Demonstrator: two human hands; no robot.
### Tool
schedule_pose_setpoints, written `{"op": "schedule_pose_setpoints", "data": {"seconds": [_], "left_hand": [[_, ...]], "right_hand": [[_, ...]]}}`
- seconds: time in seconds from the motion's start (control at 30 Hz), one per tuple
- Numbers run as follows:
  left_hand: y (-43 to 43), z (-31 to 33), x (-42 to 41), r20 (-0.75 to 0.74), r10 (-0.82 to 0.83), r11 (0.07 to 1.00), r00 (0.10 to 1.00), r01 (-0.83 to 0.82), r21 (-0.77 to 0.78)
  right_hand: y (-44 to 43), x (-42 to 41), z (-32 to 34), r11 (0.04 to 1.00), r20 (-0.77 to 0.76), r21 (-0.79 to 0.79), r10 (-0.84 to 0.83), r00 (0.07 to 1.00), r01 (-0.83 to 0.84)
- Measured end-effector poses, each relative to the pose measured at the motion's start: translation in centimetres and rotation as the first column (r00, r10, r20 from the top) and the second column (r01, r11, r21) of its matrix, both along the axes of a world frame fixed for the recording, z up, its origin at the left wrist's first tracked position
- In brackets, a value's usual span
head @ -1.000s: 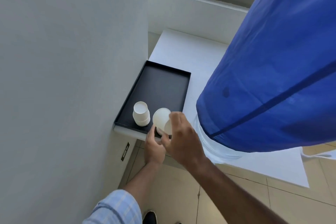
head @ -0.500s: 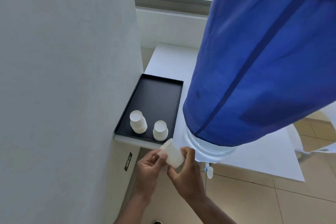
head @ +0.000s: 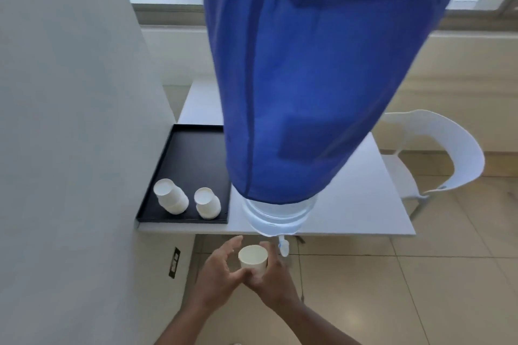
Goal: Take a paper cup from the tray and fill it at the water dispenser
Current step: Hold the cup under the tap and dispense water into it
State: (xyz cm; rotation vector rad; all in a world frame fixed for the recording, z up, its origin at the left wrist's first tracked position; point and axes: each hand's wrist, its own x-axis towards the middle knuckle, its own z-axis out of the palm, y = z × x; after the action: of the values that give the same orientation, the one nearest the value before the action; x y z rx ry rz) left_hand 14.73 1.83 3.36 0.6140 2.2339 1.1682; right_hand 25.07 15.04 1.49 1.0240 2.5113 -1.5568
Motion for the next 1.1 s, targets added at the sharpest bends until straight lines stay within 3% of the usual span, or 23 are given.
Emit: {"op": "schedule_pose_setpoints", "data": {"seconds": [0.13,0.27,0.43,0.8,0.97,1.1], "left_hand": [[3.0,-0.8,0.8,-0.085,-0.069,0.993,0.994,0.06,-0.097],[6.7,-3.1,1.5,-0.223,-0.24,0.963,0.945,0.203,-0.177],[9.9,-5.5,1.6,-0.343,-0.452,0.886,0.823,0.369,-0.28],[11.8,-6.2,1.0,-0.545,-0.527,0.845,0.652,0.336,-0.415],[11.8,-6.0,0.7,-0.523,-0.475,0.873,0.708,0.302,-0.383],[12.0,-5.7,0.3,-0.407,-0.364,0.916,0.838,0.243,-0.319]], "right_hand": [[1.6,2.6,-3.7,0.999,0.204,-0.03,-0.011,0.979,0.018],[3.6,4.3,-7.5,0.999,0.291,-0.007,-0.041,0.956,0.045],[6.3,3.4,-10.7,0.99,0.246,0.042,-0.139,0.959,0.133],[8.3,0.8,-11.4,0.981,0.114,0.064,-0.189,0.975,0.182],[8.2,0.7,-11.8,0.976,0.063,0.061,-0.215,0.975,0.211],[8.3,0.3,-11.6,0.974,0.042,0.079,-0.216,0.975,0.212]]}}
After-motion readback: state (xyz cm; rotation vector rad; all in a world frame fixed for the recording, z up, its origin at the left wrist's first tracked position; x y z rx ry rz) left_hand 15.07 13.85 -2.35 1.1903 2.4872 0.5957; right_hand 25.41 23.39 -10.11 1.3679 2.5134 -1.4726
